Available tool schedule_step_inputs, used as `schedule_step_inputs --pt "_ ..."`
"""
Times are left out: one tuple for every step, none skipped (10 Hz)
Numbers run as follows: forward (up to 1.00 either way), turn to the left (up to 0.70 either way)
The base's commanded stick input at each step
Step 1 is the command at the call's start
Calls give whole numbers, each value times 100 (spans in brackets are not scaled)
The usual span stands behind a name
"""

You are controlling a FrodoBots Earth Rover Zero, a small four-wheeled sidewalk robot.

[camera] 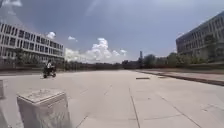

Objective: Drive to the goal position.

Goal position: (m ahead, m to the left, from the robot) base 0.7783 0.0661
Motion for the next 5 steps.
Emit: schedule_step_inputs --pt "22 0" --pt "0 0" --pt "0 0" --pt "0 0" --pt "0 0"
